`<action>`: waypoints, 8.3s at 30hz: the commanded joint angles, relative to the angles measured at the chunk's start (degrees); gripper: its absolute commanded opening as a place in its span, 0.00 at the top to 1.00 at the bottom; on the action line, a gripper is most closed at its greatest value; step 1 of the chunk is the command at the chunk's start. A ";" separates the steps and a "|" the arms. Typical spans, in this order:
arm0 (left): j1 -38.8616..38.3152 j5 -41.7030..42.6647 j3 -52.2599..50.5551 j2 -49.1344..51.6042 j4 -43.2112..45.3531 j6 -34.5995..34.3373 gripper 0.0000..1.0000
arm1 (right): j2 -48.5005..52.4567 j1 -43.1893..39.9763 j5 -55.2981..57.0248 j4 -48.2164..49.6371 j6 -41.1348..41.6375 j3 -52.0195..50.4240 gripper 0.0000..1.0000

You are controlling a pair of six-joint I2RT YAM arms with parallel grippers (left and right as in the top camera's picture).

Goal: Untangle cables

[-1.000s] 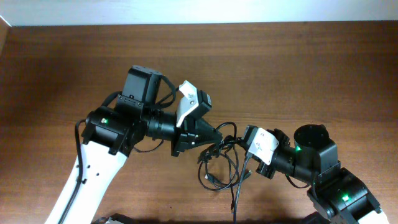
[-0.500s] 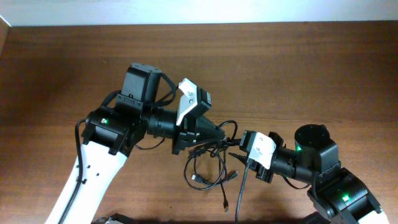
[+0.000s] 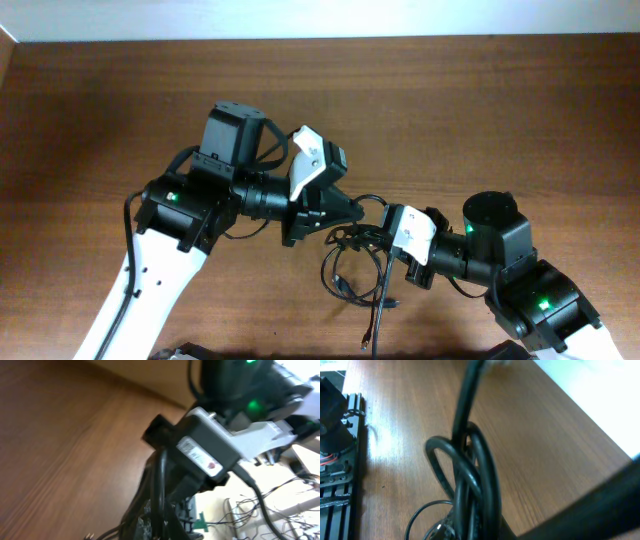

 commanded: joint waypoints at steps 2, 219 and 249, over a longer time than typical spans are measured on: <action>-0.31 -19.32 0.90 -0.81 -3.28 -4.17 0.01 | -0.59 0.00 11.15 -2.03 11.93 0.13 0.96; 1.70 -20.26 0.92 -2.43 -12.79 -13.09 1.00 | 12.04 -33.11 42.16 -30.38 40.98 19.74 0.01; 1.70 3.23 0.90 -2.40 11.74 -19.21 1.00 | 12.04 -33.00 27.63 -34.56 37.88 19.74 0.15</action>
